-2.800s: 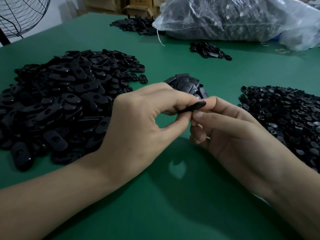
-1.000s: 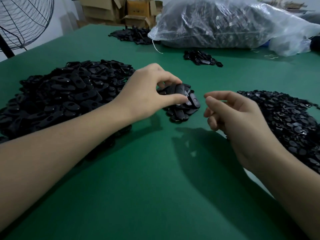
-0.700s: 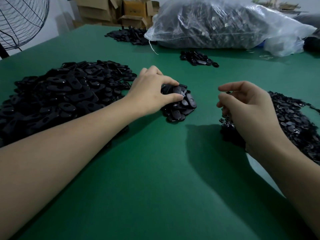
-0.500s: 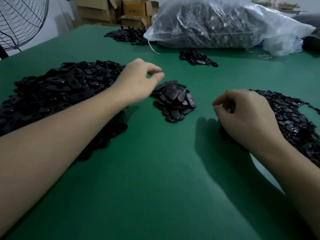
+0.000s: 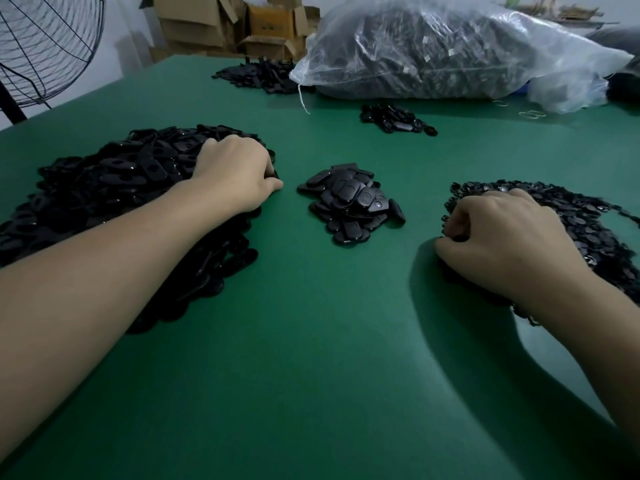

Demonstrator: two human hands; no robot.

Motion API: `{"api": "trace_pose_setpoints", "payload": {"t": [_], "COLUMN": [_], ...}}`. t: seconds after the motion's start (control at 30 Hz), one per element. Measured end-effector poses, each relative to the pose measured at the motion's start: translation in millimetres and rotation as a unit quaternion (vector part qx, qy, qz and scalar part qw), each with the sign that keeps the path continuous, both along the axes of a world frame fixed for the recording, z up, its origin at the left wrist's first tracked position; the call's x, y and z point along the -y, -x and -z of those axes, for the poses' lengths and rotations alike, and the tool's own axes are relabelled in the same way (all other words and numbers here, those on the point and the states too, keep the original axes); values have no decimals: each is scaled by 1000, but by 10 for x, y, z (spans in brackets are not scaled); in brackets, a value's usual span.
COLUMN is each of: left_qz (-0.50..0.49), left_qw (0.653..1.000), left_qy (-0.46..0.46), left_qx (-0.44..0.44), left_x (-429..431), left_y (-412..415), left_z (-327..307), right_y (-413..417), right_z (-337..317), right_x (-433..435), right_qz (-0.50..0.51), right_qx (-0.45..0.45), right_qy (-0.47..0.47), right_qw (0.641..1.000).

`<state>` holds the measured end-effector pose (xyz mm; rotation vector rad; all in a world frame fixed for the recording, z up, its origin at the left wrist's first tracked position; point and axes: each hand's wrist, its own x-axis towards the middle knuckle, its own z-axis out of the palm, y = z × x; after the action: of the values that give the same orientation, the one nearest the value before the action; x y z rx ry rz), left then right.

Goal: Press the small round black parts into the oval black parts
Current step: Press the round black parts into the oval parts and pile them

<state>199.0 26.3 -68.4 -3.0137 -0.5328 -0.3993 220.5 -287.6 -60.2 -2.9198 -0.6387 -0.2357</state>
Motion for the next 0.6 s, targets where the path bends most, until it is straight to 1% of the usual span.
{"api": "trace_pose_setpoints", "payload": {"t": [0.1,0.23,0.33,0.4,0.43,0.5,0.6], "left_qz": [25,67,94,113,122,135,136], "left_qw": [1000,996,989,982,979,975,962], "left_qy": [-11,-58,-103,-118,-111,-59,96], "left_qx": [2,24,56,94,117,167,217], "left_x": [-24,8,57,83,102,164,308], "left_y": [1,29,75,117,140,203,342], "left_z": [-17,-20,-6,8,7,-25,-139], "right_y": [-5,-3,6,18,23,30,29], "right_z": [-14,-25,-11,-1,6,14,10], "right_x": [6,12,4,-12,-18,-31,-39], "right_qz": [-7,-13,-23,-26,-27,-31,-34], "right_qx": [-3,-4,5,13,19,29,28], "right_qy": [-5,-11,-17,-14,-12,-10,-11], "right_qw": [1000,1000,1000,999,999,999,999]}}
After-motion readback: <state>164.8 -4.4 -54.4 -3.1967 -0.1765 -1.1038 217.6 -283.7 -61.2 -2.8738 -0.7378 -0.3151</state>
